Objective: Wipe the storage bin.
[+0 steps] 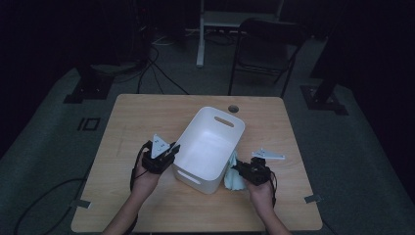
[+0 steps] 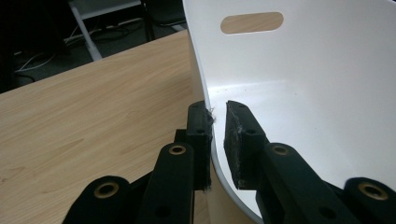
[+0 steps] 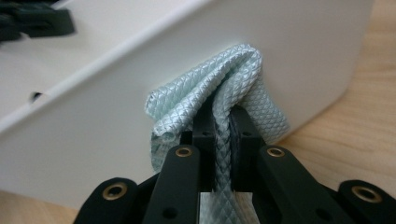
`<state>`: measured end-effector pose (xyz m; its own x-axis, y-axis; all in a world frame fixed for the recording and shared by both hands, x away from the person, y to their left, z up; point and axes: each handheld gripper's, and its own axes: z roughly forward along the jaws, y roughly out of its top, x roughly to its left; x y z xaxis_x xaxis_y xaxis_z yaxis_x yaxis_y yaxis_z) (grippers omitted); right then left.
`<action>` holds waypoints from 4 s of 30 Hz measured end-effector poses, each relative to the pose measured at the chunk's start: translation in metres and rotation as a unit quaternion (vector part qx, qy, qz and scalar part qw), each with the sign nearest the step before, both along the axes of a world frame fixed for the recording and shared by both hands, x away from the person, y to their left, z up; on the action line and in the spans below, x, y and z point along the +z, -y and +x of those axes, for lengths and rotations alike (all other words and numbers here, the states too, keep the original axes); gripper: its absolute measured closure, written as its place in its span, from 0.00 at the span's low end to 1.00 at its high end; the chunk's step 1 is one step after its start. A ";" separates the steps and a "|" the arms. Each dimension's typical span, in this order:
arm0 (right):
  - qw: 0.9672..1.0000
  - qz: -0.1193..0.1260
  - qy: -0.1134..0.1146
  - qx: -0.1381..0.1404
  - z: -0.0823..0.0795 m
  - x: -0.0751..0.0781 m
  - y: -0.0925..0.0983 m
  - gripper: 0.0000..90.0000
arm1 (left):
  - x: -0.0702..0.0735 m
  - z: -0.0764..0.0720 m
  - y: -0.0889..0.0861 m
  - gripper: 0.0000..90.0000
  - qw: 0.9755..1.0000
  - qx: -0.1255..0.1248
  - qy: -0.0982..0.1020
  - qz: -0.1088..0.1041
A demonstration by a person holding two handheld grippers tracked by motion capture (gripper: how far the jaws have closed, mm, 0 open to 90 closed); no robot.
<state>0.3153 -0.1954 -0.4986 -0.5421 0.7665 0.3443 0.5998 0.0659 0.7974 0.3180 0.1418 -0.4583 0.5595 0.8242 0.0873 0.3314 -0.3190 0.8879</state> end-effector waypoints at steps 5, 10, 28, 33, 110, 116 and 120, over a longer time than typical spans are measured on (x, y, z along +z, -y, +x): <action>1.000 -0.016 -0.024 -0.006 0.009 -0.016 0.002 0.93 | 0.000 0.000 0.000 0.89 1.000 -0.004 -0.001 -0.004; 0.998 -0.035 -0.053 -0.013 0.019 -0.037 0.001 0.93 | 0.000 -0.001 0.000 0.89 1.000 -0.002 -0.002 -0.006; 0.998 0.028 0.027 0.058 -0.043 0.024 -0.002 0.92 | -0.003 -0.005 0.007 0.89 1.000 0.019 0.008 -0.009; 0.998 0.017 0.032 0.051 -0.042 0.021 -0.006 0.92 | -0.003 -0.005 0.008 0.89 1.000 0.015 0.008 -0.007; 0.998 -0.006 -0.055 -0.002 -0.012 -0.038 -0.008 0.91 | -0.003 -0.006 0.008 0.82 0.999 0.037 -0.003 -0.027; 0.999 0.042 -0.031 -0.006 -0.010 -0.016 0.005 0.91 | -0.004 -0.006 0.008 0.76 0.999 0.032 -0.003 -0.035; 0.998 0.054 0.012 -0.021 -0.010 0.006 0.021 0.92 | -0.004 -0.006 0.009 0.73 0.999 0.029 -0.004 -0.030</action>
<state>0.3051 -0.2168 -0.4930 -0.5189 0.7480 0.4138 0.5816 -0.0458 0.8122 0.3122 0.1332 -0.4623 0.5113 0.8588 0.0326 0.3552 -0.2457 0.9019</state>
